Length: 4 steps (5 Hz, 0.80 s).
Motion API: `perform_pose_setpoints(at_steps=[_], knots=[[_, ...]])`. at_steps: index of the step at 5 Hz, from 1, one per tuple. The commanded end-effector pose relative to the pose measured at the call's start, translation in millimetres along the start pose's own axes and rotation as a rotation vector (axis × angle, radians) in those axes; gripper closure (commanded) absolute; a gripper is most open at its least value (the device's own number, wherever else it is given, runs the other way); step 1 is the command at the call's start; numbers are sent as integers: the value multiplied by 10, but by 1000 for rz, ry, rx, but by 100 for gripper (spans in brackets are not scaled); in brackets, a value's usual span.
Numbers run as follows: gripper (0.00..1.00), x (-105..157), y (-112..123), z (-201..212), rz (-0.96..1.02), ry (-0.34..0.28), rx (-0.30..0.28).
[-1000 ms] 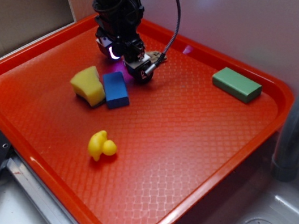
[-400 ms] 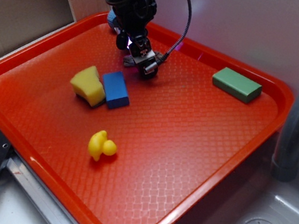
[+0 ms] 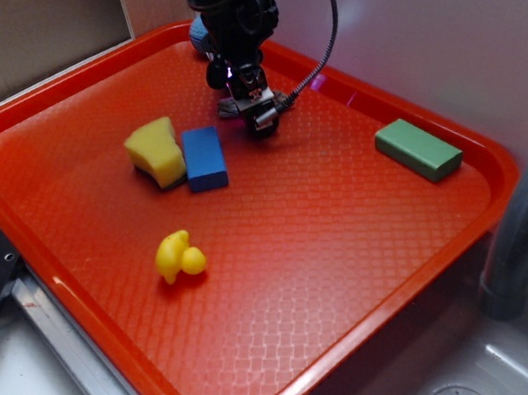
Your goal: Grab the wood chip.
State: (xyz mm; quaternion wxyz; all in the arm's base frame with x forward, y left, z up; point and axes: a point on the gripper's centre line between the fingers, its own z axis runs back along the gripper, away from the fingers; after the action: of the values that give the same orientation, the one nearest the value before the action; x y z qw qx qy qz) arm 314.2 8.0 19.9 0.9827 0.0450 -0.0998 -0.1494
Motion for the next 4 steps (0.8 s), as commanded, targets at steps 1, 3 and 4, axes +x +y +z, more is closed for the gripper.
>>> perform_pose_setpoints(at_steps=[1,3,4], knots=[[100,18,-18,-6,-13,1,24],[100,3,-12,7,0,1,20],[100,-11,15,56,31,10,14]])
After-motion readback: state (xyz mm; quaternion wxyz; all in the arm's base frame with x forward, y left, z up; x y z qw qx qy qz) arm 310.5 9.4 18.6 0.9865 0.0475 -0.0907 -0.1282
